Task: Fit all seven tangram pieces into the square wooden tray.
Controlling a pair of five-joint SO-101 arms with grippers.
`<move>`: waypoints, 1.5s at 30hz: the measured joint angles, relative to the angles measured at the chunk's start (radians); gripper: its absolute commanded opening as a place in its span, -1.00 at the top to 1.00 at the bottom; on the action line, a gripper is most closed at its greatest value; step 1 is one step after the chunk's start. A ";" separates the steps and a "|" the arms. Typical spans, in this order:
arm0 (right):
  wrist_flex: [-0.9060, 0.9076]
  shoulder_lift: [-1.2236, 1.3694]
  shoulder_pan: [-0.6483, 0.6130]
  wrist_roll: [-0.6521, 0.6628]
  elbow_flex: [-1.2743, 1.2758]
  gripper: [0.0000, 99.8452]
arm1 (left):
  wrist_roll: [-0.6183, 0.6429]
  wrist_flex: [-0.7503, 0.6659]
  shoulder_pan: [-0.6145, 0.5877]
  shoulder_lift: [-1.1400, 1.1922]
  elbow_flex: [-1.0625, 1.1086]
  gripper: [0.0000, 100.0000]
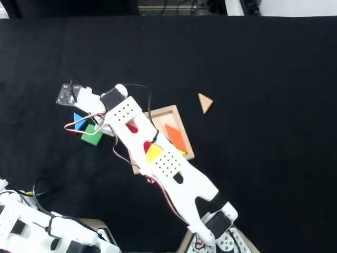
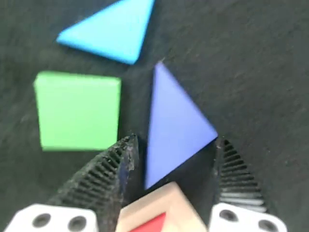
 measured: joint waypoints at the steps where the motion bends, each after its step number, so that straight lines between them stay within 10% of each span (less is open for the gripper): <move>1: 0.020 0.000 0.000 0.003 0.000 0.59 | 0.000 0.000 0.000 0.000 0.000 0.47; 15: 0.044 -0.002 0.005 0.051 -0.002 0.84 | 0.000 -0.002 0.035 0.000 0.000 0.47; 27: 0.040 -0.126 0.005 0.000 -0.021 0.46 | 0.000 -0.006 0.041 -0.009 0.009 0.47; 45: -0.269 0.031 -0.054 0.091 -0.021 0.84 | 0.000 -0.006 0.043 -0.009 0.009 0.47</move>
